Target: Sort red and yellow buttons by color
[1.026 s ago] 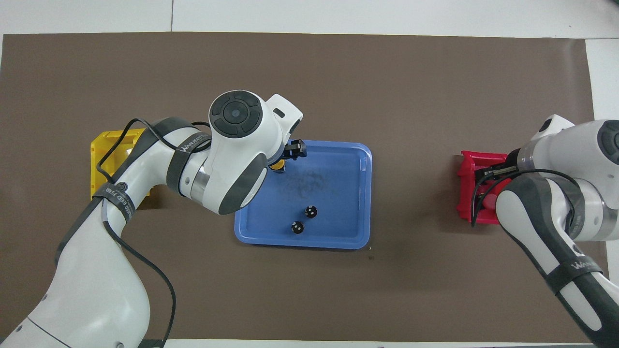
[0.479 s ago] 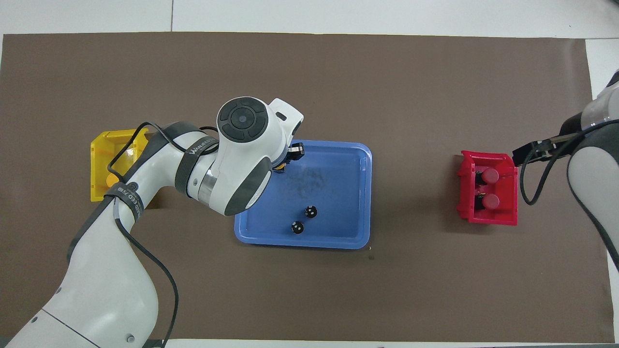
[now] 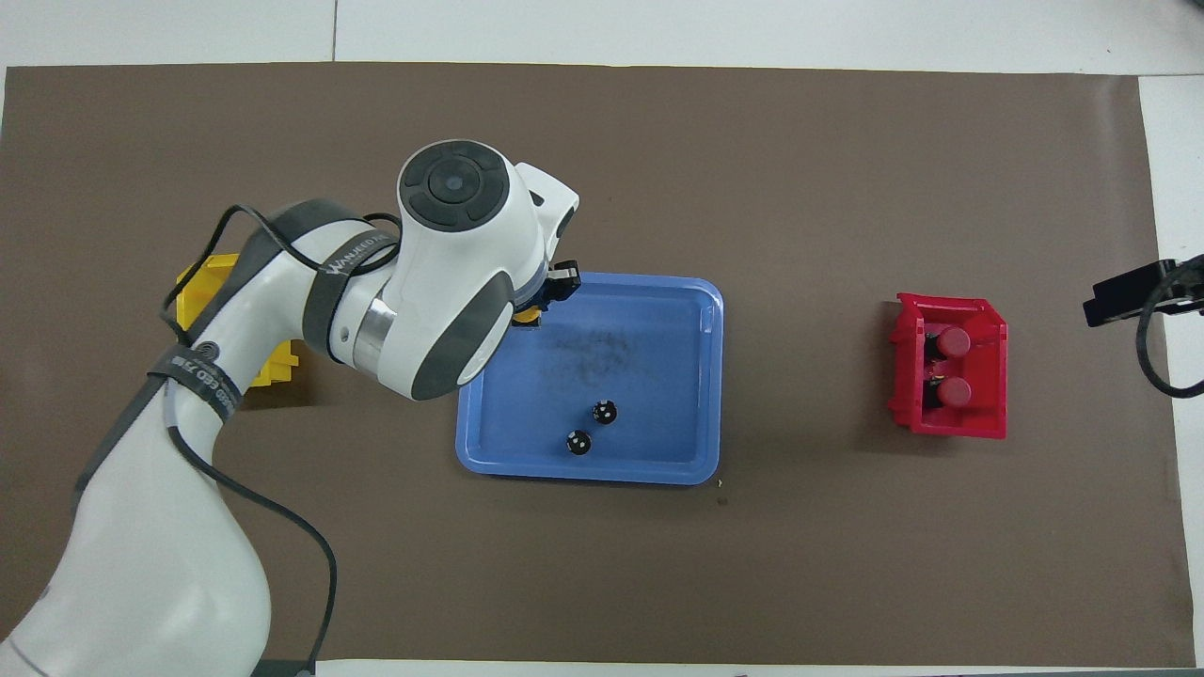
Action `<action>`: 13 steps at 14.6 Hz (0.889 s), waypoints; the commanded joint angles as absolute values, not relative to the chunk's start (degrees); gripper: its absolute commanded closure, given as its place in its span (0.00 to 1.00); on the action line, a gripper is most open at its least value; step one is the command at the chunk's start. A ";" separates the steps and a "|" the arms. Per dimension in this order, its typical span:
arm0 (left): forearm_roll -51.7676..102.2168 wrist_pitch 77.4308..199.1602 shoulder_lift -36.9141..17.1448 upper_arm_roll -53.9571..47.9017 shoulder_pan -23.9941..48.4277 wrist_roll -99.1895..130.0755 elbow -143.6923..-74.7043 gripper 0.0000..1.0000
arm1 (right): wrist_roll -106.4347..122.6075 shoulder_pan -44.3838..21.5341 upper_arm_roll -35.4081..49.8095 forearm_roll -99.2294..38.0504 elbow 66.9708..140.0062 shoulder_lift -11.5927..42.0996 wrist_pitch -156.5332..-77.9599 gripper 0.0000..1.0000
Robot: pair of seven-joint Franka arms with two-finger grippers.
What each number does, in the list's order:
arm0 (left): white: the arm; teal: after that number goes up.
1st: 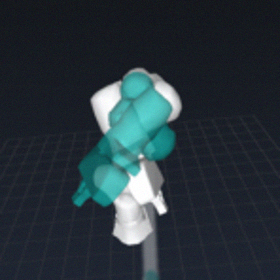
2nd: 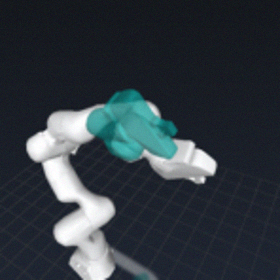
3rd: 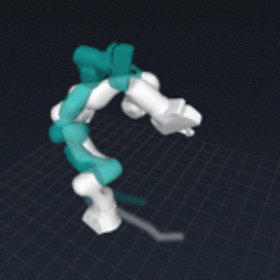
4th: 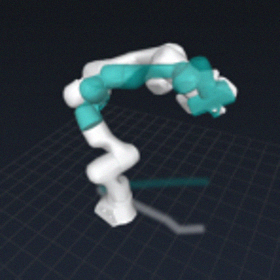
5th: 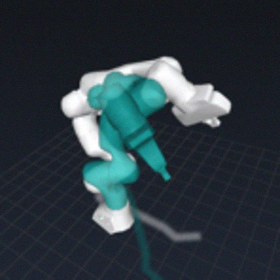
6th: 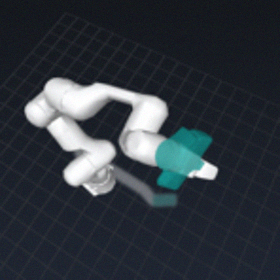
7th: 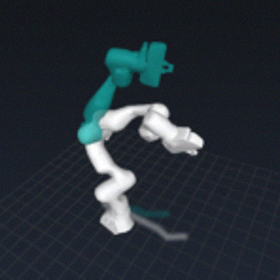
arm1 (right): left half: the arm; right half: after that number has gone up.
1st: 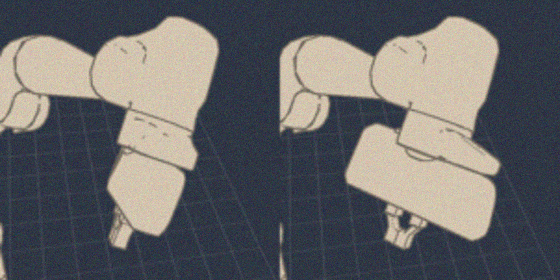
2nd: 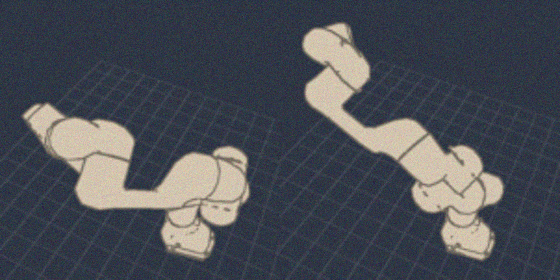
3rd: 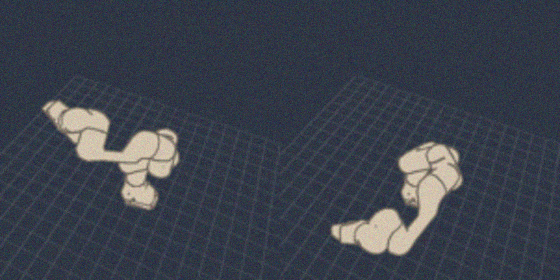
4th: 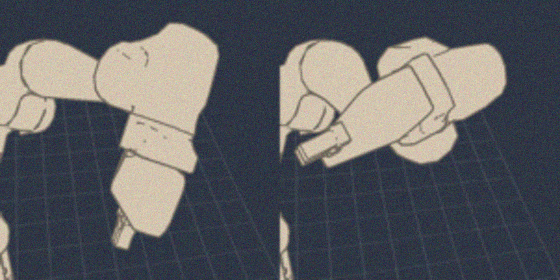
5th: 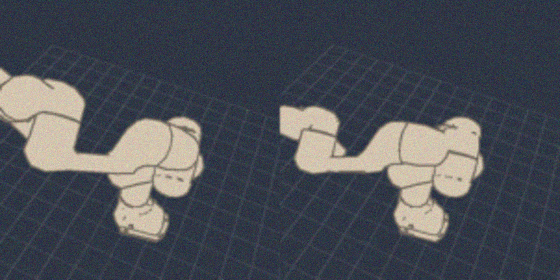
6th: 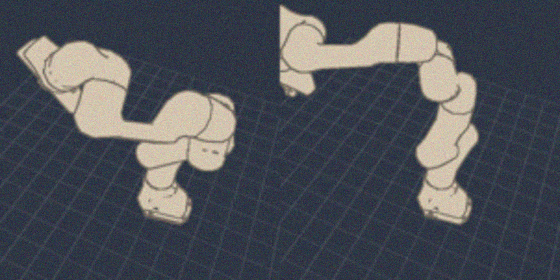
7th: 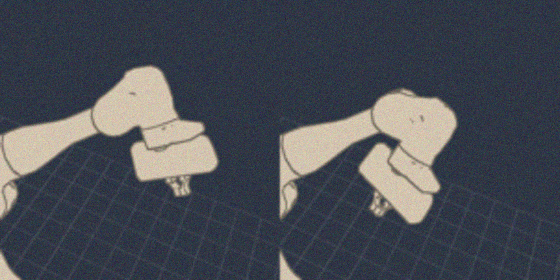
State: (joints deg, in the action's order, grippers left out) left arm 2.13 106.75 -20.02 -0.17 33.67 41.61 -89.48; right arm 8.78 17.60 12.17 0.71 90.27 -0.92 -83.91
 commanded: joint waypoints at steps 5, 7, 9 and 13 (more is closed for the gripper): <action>3.25 96.24 -14.41 0.26 15.85 17.73 -87.45 0.99 | 8.00 8.54 -0.06 0.53 90.53 -0.44 -84.02 0.00; 3.25 96.06 -14.41 0.26 10.05 9.97 -87.45 0.99 | 7.91 5.29 -3.06 0.53 90.62 -0.18 -84.29 0.00; 3.25 96.76 -14.50 0.26 6.35 3.11 -87.89 0.99 | 7.82 3.35 -4.39 0.53 90.53 -0.17 -84.81 0.00; 3.25 104.56 -11.61 0.26 2.73 -3.60 -96.21 0.99 | 7.82 2.37 -6.24 0.53 90.26 -0.44 -84.55 0.00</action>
